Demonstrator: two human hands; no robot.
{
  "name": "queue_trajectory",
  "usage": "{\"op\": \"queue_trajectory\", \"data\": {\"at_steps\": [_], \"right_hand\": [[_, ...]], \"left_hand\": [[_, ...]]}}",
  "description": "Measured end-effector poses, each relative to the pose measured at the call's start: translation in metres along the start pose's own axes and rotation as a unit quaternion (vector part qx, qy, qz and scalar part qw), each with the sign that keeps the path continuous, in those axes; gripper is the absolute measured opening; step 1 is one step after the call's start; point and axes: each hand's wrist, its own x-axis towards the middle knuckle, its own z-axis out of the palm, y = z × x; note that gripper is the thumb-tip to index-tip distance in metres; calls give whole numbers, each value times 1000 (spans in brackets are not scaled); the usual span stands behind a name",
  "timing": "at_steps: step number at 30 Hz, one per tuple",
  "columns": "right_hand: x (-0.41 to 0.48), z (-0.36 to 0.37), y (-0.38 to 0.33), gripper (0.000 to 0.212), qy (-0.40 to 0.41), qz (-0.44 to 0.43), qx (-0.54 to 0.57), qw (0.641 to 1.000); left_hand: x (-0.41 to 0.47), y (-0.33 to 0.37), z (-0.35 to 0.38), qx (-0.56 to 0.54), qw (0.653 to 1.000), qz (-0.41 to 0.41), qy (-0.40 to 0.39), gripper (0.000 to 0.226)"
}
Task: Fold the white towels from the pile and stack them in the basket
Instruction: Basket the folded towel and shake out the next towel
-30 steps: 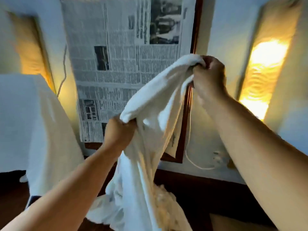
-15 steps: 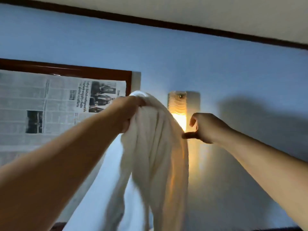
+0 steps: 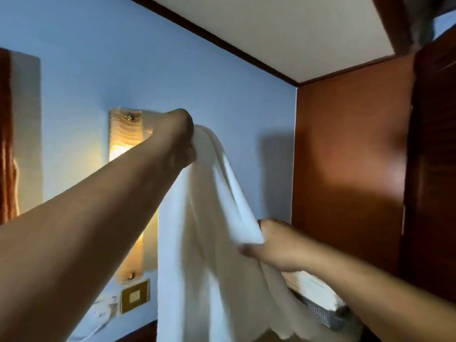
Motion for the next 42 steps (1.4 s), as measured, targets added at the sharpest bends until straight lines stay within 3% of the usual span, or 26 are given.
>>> {"op": "queue_trajectory", "data": {"at_steps": [1, 3, 5, 7, 9, 11, 14, 16, 18, 19, 22, 24, 27, 30, 34, 37, 39, 42], "right_hand": [[-3, -12, 16, 26, 39, 31, -1, 999], [-12, -43, 47, 30, 120, 62, 116, 984], [-24, -80, 71, 36, 176, 51, 275, 944], [-34, -124, 91, 22, 233, 35, 372, 898], [-41, -173, 112, 11, 283, 35, 369, 885], [-41, -218, 129, 13, 300, 45, 321, 897], [-33, -262, 164, 18, 284, 3, 310, 908], [-22, -272, 180, 10, 297, 29, 278, 913], [-11, -279, 196, 10, 326, 36, 305, 894], [-5, -280, 201, 13, 330, 26, 350, 876], [1, -281, 213, 16, 324, -24, 414, 850], [4, -284, 221, 29, 319, -33, 416, 851], [3, -284, 230, 28, 253, -21, 431, 866], [-4, -281, 241, 8, 150, -2, 412, 898], [-6, -290, 252, 24, 146, -70, 370, 915], [-15, -299, 251, 46, 68, -90, 391, 913], [-20, -297, 252, 50, 43, -79, 314, 945], [-15, -283, 259, 26, 140, -29, 98, 985]], "left_hand": [[-2, -7, 12, 7, 1000, 5, 11, 42], [-9, -24, 37, 53, 999, 2, -2, 65], [-30, -43, 62, 79, 996, 10, -41, 86], [-59, -71, 91, 102, 987, -14, -126, 103], [-91, -104, 122, 121, 966, -48, -225, 105], [-116, -134, 147, 130, 942, -78, -299, 99], [-152, -179, 187, 147, 912, -37, -382, 93], [-173, -192, 204, 120, 905, -3, -409, 110], [-190, -196, 220, 122, 906, 34, -404, 122], [-194, -196, 226, 149, 907, 59, -390, 114], [-188, -196, 251, 296, 909, 159, -245, 37], [-169, -191, 266, 347, 905, 202, -142, 7], [-137, -168, 282, 354, 903, 235, -66, 23], [-118, -138, 305, 397, 883, 239, -69, 24], [-107, -126, 330, 516, 812, 251, -106, 28], [-110, -138, 342, 571, 774, 238, -138, 28], [-111, -149, 349, 566, 777, 225, -159, 29], [-110, -155, 355, 527, 806, 213, -162, 29]]}}
